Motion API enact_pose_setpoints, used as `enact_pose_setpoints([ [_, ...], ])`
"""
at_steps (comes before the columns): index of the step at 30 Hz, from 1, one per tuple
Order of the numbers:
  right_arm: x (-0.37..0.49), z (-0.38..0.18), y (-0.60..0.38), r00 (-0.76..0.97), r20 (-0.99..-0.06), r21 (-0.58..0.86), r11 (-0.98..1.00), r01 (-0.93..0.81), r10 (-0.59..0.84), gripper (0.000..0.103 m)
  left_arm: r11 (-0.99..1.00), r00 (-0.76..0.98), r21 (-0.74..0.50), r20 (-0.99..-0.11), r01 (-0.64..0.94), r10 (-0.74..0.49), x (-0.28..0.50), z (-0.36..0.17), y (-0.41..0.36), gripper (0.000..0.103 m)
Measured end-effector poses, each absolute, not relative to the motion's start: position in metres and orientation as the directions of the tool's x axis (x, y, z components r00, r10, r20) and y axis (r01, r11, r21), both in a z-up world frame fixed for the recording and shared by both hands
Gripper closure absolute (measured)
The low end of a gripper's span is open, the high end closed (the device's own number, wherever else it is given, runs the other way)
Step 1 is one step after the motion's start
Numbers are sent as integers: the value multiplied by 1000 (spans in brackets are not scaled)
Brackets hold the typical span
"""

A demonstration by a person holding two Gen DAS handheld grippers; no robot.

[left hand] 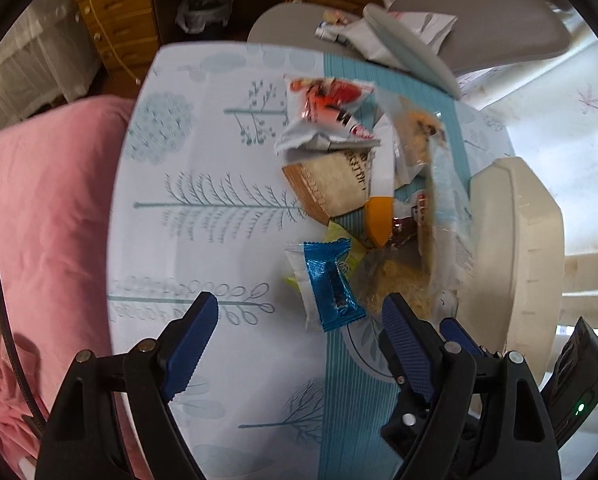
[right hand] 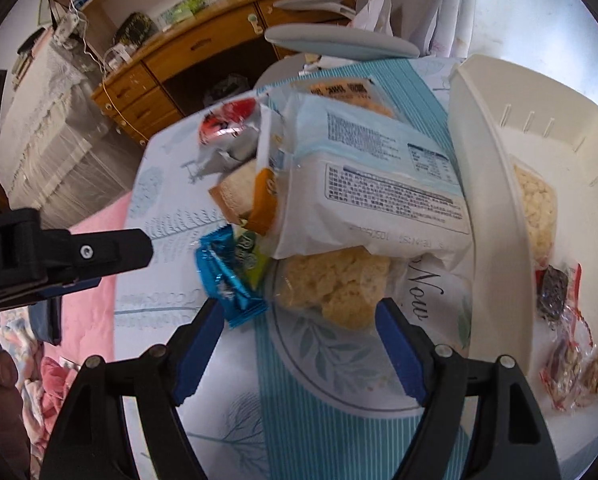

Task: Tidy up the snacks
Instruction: 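Move the right gripper to the pale crispy-rice bag while the left gripper approaches the blue candy, then grasp and lift the crispy-rice bag with the right gripper while the left grasps the blue candy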

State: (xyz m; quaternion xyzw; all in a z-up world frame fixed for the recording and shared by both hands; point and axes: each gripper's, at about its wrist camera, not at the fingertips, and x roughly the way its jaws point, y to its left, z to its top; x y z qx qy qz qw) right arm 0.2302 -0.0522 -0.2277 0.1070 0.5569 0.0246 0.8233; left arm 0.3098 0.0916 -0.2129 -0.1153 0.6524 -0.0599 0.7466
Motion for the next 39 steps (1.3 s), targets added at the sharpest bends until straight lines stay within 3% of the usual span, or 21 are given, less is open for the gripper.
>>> enact_pose_setpoints([
  [10,247,-252,-46,340,-939,91,993,78,59,24,948,33,-279,-960,-151,-278,328,-262,81,21],
  [19,255,-263,-49,323,-946,17,998,57,-2,21,932,-11,-306,-949,-192,-314,333,-287,78,48],
  [24,254,-266,-52,316,-949,31,997,64,9,19,922,-5,-335,-939,-193,-343,336,-294,67,68],
  [39,254,-276,-66,268,-959,119,990,81,93,22,879,49,-415,-908,-233,-416,332,-294,89,81],
])
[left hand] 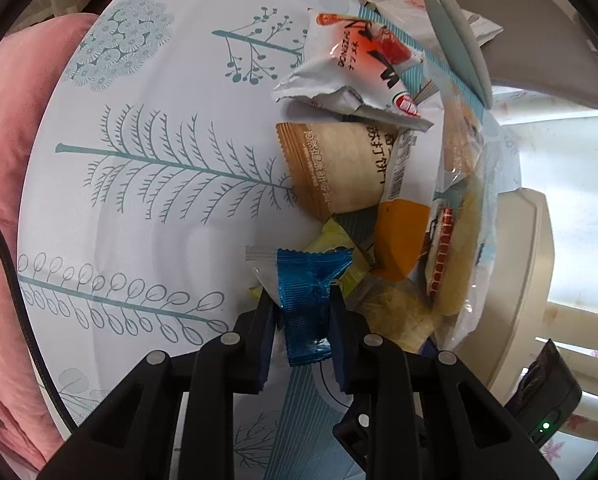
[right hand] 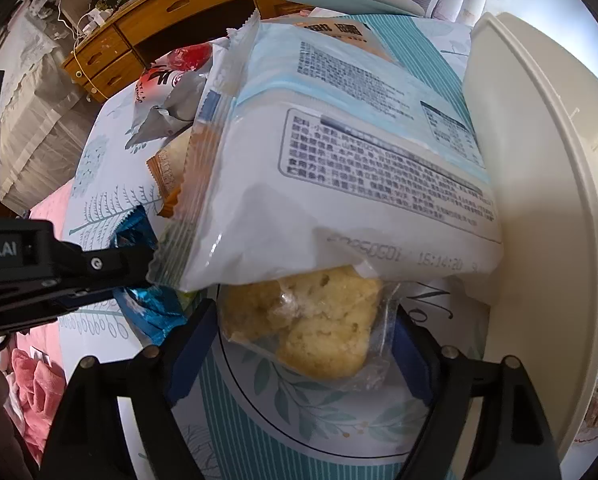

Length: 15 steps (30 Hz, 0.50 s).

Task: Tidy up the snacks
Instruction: 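Grasp and lift the crispy-rice bag with the right gripper while the left grasps the blue candy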

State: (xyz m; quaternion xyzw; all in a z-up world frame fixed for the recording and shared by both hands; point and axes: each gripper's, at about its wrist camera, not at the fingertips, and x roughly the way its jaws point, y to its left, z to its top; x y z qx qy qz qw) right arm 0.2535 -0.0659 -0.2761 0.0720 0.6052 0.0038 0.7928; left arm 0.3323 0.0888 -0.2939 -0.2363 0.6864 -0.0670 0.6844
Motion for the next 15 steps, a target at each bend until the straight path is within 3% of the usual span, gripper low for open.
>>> enact_pose_setpoints([
  [4,253,-273,-67,266,-960,113,991,72,90,31,870,68,-429,-902,-243,-425,324,-286,103,82],
  [15,247,-271,-61,197,-971,152,985,85,133,33,863,115,-430,-903,-264,-415,297,-266,137,82],
])
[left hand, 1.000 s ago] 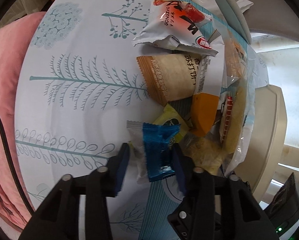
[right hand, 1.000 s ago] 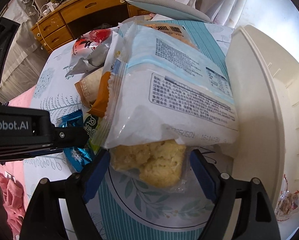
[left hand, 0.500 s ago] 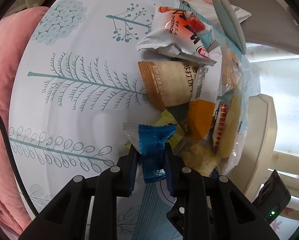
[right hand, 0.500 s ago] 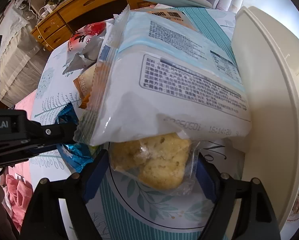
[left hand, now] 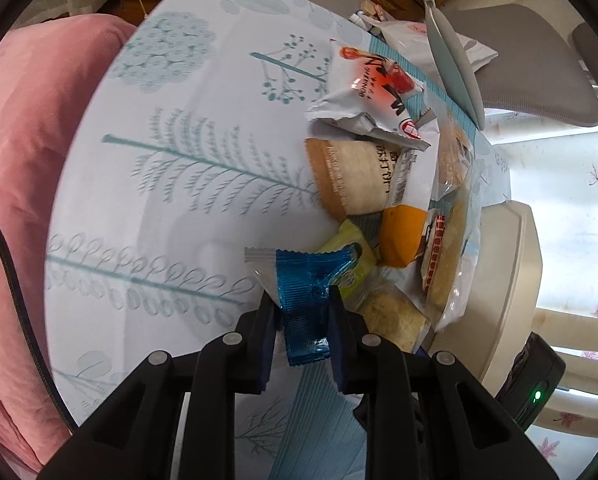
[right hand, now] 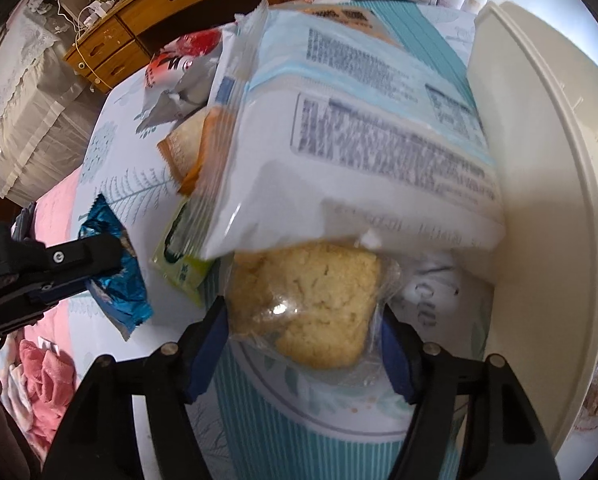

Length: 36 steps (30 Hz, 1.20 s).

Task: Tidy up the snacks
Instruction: 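Grasp and lift the crispy-rice bag with the right gripper while the left grasps the blue candy, then carry the crispy-rice bag with the right gripper while the left carries the blue candy over the tray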

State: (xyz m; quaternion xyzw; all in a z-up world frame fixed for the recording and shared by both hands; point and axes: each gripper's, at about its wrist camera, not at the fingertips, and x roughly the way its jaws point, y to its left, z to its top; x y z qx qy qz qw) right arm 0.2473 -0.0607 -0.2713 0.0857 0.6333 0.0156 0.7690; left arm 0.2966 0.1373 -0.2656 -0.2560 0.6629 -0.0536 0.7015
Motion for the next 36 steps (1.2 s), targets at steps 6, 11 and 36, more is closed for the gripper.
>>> enact_pose_setpoints([
  [6,232,-270,-57,138,-971,213,970,118,196,34,864,131,-421,-907,-276,-400,272,-256,156,82],
  [11,219,-259,-50,132,-966,239,960,143,221,34,870,173,-426,-903,-247,-393,246,-235,169,82],
  [36,105,-165,-37,372,-916,231,955,184,150,33,873,309,-487,-834,-20,-458,125,-145,174,82],
])
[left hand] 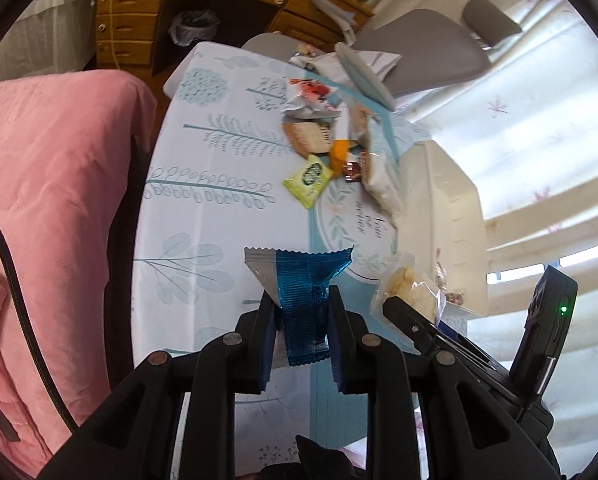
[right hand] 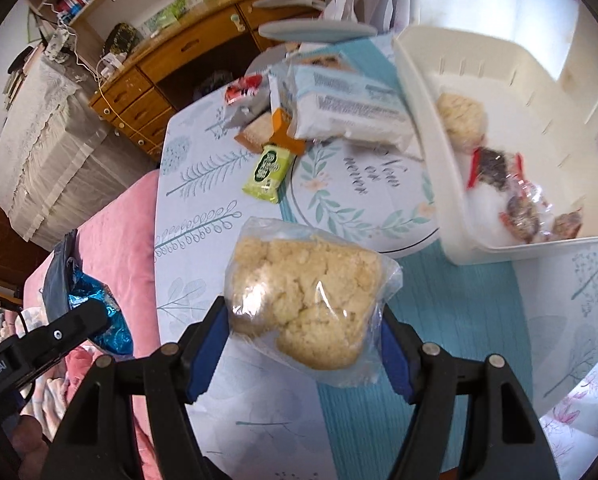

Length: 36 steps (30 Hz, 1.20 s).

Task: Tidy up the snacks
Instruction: 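Carry the crispy-rice bag with the right gripper while the left carries the blue candy over the tray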

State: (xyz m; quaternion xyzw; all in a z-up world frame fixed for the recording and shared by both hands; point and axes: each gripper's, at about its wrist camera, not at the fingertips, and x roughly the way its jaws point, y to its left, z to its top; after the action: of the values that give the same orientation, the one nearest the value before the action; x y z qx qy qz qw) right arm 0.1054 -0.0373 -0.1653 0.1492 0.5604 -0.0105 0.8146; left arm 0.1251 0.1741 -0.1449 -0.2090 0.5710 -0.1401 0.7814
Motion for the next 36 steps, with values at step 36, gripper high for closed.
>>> enact_pose_setpoints([
  [36,89,-113,-195,558,-819,75,989,-129,135,33,895,502,-446,-769,21,-395,127,-87,-22,82],
])
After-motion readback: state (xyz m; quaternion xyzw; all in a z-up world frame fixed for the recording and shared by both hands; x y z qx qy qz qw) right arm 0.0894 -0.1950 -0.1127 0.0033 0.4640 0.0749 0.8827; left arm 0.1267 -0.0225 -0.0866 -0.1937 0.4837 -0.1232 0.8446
